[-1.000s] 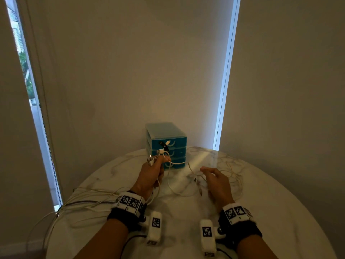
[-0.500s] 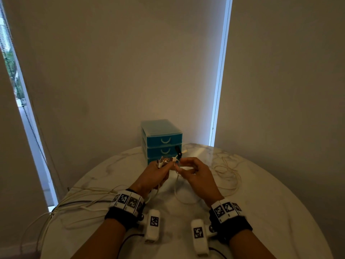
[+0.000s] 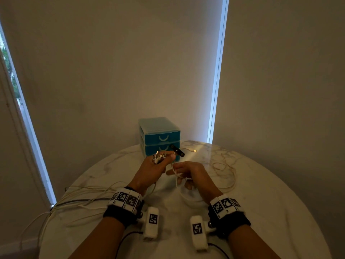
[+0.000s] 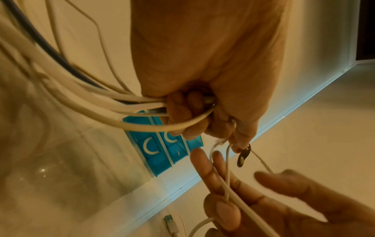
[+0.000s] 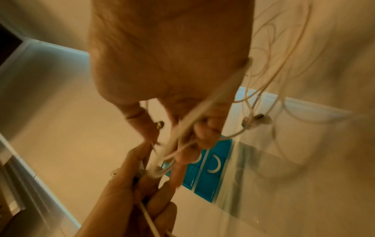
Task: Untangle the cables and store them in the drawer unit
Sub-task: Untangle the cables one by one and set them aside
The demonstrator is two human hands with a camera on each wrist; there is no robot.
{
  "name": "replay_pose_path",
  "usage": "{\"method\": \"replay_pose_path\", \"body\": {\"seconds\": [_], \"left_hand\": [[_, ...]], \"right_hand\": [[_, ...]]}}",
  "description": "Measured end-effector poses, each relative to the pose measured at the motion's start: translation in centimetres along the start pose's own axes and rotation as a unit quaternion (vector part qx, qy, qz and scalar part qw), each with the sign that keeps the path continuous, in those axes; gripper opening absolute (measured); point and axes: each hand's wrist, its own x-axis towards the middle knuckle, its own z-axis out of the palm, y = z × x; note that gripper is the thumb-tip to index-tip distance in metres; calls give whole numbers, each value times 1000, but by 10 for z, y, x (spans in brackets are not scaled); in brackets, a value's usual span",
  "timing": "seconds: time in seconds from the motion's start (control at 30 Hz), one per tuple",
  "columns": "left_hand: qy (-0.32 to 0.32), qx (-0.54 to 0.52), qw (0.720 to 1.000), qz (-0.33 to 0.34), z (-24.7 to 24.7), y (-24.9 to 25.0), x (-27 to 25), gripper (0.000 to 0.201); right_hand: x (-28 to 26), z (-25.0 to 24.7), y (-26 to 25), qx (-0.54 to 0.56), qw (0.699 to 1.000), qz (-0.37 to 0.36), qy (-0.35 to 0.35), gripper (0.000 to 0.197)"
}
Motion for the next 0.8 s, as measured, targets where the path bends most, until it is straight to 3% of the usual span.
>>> {"method": "replay_pose_path", "body": {"seconds": [0.1, 0.23, 0.37, 0.5, 0.57, 0.63, 0.67, 0.73, 0.8], "left_hand": [[4, 12, 1000, -2, -4, -2, 1, 21], [5, 71, 997, 11, -8, 3, 0, 26], [-19, 103, 994, 0, -12, 0, 3, 37], [-46, 123, 991, 30, -17, -10, 7, 33], [-20, 111, 993, 40, -20, -13, 10, 34], [31, 88, 995, 29, -23, -14, 12, 36], [55, 82, 995, 25, -25, -15, 13, 38], [84, 81, 993, 24, -26, -15, 14, 42], [86, 84, 992, 23, -25, -15, 14, 42]], "right_hand": [[-3, 4, -2, -65, 996, -17, -56, 22], [-3, 1, 1, -72, 995, -70, -17, 17], [4, -7, 2, -15, 998, -69, 6, 15], [4, -10, -5, -2, 997, -74, -3, 16], [11, -21, -3, -72, 986, -111, 99, 14], [18, -39, 5, -176, 939, -109, 274, 23], [20, -48, 10, -178, 920, -78, 341, 31], [18, -57, 13, -93, 917, -24, 386, 34], [16, -54, 11, -29, 925, -46, 376, 24]]}}
